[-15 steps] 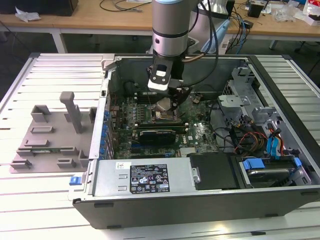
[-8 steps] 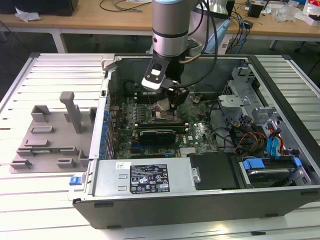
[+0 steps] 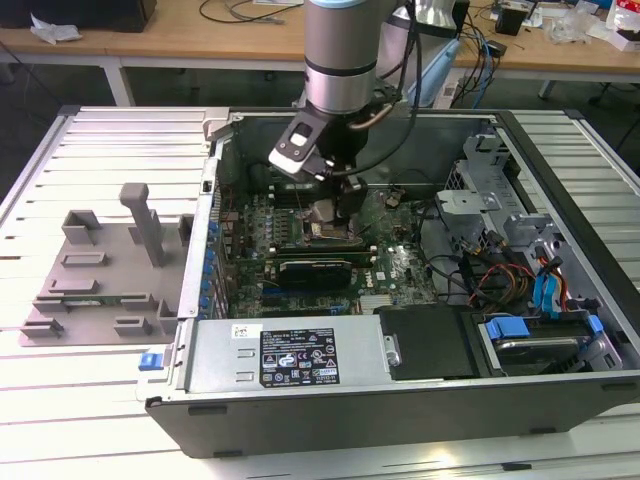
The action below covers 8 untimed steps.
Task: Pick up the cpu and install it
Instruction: 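Place the cpu into insertion slot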
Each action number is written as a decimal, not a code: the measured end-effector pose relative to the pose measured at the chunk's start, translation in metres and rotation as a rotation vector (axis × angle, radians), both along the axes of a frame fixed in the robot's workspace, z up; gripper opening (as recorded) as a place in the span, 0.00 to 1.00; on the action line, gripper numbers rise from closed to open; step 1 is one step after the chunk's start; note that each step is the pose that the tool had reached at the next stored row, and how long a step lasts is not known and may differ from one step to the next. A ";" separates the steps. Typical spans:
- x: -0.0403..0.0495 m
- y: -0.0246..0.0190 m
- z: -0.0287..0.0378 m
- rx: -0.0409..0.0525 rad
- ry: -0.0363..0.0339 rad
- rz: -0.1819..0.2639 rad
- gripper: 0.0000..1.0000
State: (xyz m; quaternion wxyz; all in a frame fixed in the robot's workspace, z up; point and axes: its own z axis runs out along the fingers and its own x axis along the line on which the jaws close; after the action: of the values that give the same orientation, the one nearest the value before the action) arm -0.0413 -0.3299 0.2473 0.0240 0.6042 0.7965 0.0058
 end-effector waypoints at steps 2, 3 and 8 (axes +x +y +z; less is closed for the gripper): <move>0.0000 0.0000 -0.0003 0.0000 0.0000 -0.074 0.55; 0.0000 0.0000 -0.0004 0.0001 0.0000 -0.091 0.55; 0.0000 0.0000 -0.0007 0.0000 0.0000 -0.212 0.55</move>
State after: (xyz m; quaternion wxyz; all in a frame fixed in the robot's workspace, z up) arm -0.0413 -0.3300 0.2466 0.0245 0.6851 0.7281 0.0032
